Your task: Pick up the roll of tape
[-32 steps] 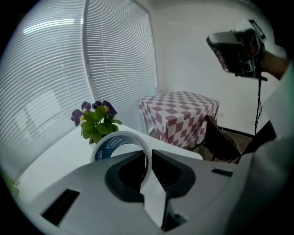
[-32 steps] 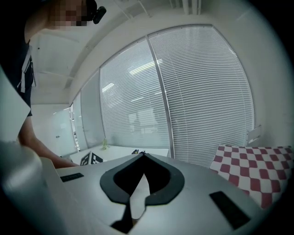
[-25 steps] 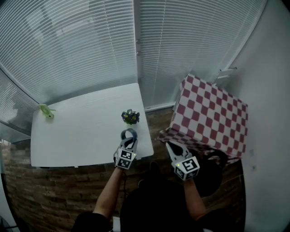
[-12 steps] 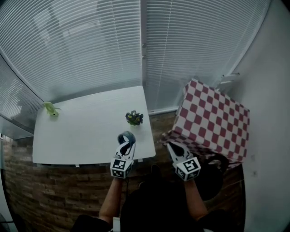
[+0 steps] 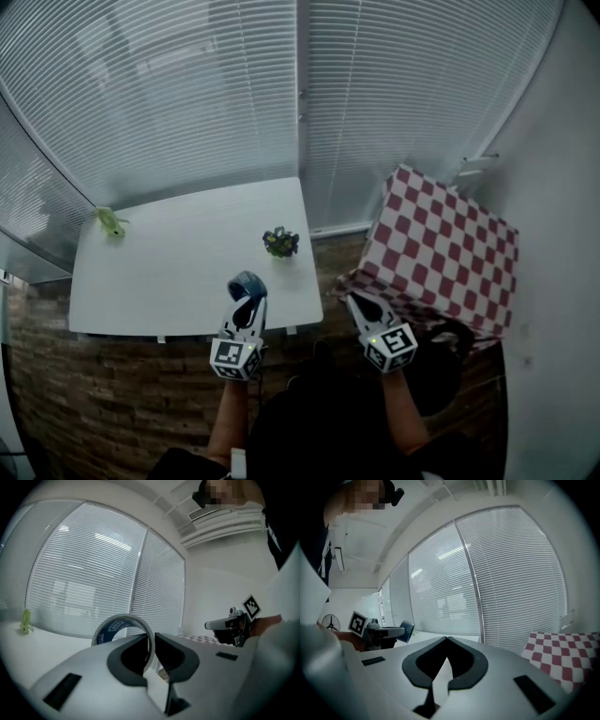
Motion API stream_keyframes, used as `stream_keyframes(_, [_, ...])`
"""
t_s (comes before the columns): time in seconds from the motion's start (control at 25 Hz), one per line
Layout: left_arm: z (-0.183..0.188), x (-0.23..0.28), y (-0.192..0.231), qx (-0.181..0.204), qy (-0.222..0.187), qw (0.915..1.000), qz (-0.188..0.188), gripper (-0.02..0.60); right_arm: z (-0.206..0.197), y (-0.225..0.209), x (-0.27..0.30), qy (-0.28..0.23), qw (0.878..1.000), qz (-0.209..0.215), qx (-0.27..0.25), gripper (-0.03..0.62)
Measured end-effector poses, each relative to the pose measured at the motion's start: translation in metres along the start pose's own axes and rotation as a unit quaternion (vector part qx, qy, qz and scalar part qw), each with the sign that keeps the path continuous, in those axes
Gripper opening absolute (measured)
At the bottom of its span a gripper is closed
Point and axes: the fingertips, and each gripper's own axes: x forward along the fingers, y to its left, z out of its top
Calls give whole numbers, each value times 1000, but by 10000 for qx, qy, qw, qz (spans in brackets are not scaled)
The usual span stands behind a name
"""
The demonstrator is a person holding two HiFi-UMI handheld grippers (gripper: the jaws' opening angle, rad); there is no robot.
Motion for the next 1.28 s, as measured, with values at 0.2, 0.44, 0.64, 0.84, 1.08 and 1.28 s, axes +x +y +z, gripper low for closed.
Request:
stream_keyframes(0.2, [45,-9,4,87,-378,9992,14,44,12,7,-4,-155,9998,101,-41,6])
stream_keyframes(0.44, [67,-23,-7,337,-391,9986,-56,44,18,5,-11,-238,9997,64,52,6])
stream_keyframes(0.64, [64,-26,-7,269,-371,9989,-68,44,14,4,-12,-67,9997,-83,-220,6])
stream_keyframes(0.84, [57,-27,-8,310,-318,9990,-74,44,11,9,-9,29,9980,-50,-631,6])
stream_keyframes(1.08, [53,-25,-14,304,-445,9983,-202,44,13,23,-11,27,9969,75,-783,6])
stream_keyframes(1.28, [48,-22,-11,351,-230,9990,-175,44,13,26,-7,109,9966,82,-811,6])
